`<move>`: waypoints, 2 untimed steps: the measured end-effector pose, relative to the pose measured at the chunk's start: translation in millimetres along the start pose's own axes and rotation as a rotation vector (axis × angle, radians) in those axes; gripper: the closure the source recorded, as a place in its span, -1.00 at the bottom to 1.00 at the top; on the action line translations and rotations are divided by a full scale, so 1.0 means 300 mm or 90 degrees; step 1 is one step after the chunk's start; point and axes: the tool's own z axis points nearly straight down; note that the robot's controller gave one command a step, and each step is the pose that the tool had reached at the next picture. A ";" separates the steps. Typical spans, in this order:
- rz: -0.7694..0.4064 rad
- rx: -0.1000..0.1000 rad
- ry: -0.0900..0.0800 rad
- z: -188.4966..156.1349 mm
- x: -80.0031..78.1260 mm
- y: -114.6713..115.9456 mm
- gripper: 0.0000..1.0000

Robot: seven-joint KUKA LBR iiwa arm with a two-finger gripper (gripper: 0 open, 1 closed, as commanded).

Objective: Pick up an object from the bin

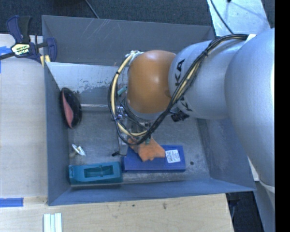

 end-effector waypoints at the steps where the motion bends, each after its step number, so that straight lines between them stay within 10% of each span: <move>1: 0.012 0.002 0.004 0.061 0.020 -0.128 -1.00; 2: -0.042 0.001 0.001 -0.044 0.026 -0.253 -1.00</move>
Offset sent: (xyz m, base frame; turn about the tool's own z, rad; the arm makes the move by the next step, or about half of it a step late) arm -0.0092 -0.0786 0.0156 -0.0649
